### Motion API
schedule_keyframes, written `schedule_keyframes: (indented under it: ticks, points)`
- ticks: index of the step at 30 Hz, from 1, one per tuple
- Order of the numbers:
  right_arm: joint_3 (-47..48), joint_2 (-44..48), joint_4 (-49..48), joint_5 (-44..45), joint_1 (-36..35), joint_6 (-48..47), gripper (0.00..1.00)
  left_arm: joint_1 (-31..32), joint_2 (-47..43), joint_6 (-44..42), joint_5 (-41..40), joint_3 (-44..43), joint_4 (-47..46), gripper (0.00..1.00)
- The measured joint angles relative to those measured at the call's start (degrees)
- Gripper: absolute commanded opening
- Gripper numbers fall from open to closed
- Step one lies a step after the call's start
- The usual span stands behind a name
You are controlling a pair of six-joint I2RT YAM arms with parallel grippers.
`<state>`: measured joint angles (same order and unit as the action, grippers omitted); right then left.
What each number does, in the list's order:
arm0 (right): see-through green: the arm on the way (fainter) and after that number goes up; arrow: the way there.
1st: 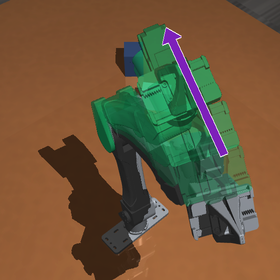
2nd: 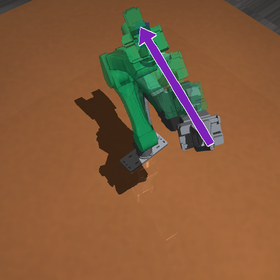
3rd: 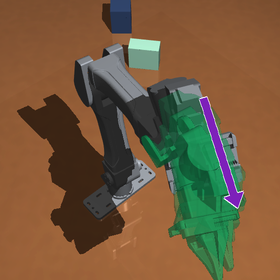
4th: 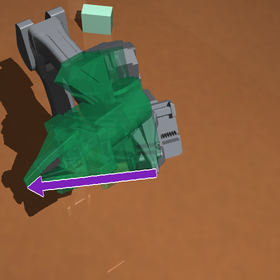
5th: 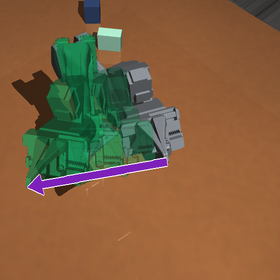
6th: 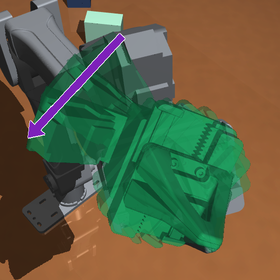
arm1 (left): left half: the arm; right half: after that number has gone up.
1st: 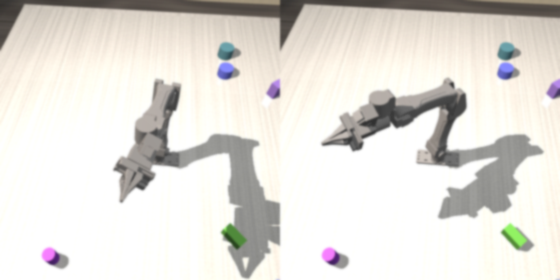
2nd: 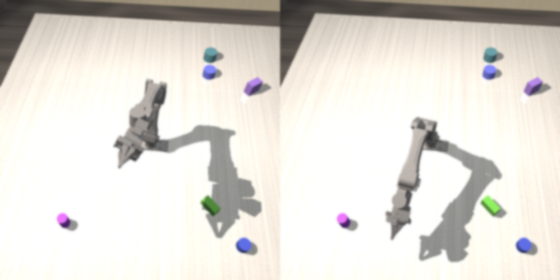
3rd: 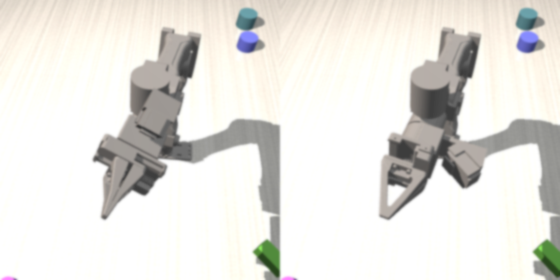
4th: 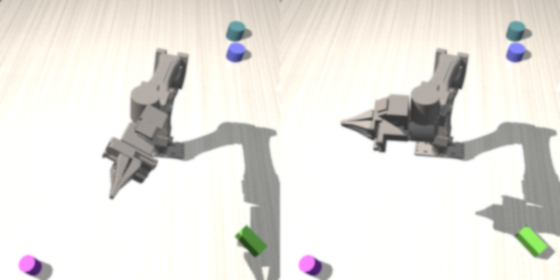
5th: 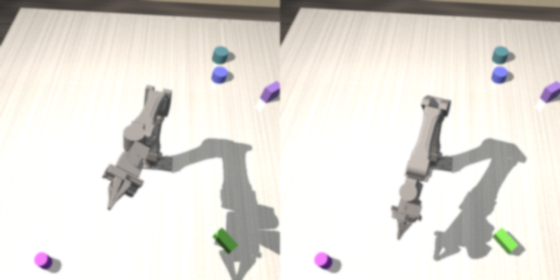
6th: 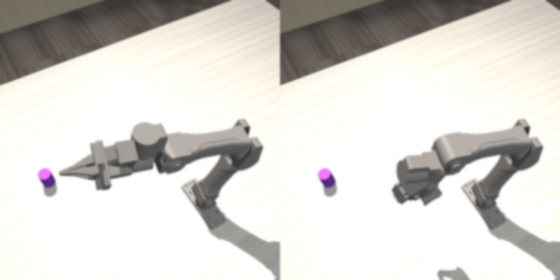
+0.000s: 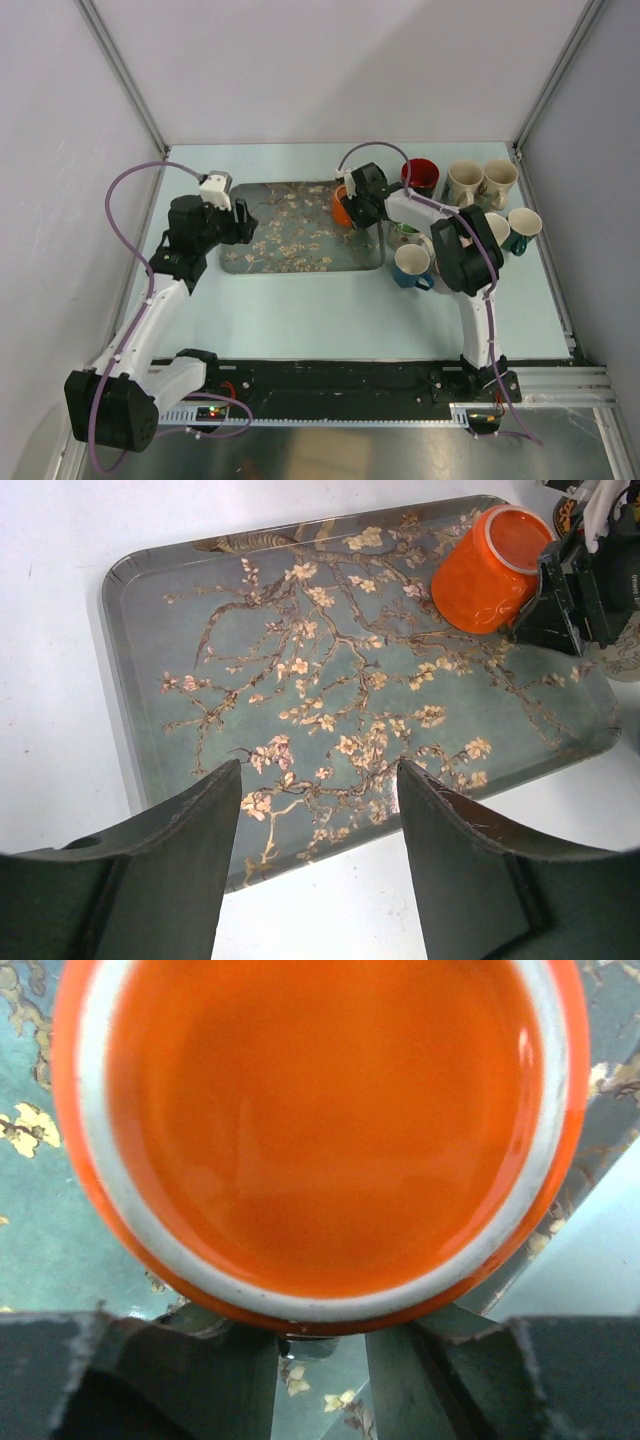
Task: Turn the mug right side up
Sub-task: Turn over the cup on the tray.
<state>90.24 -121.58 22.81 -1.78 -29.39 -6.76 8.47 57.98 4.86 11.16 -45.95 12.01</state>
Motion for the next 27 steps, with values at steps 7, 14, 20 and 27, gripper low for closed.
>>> schedule_keyframes:
  ticks: [7, 14, 20, 27]
  points:
    - [1.27, -1.44, -0.28, -3.08, 0.7, -3.17, 0.01, 0.0, 0.37, -1.9, 0.02, -0.59, 0.7, 0.68]
    - [5.16, -1.53, 6.21, -12.52, 3.15, -5.62, 0.0, 0.76, 0.63, -9.01, 3.1, -1.7, 1.05, 0.7]
    - [6.93, 1.38, 14.12, -35.21, 8.48, -5.18, 0.0, 8.0, -0.96, -28.68, 6.01, -2.64, 1.03, 0.73]
    - [6.58, 7.76, 21.68, -63.39, 14.14, -0.85, 0.0, 16.22, -4.33, -54.95, 9.16, 0.33, -4.74, 0.77]
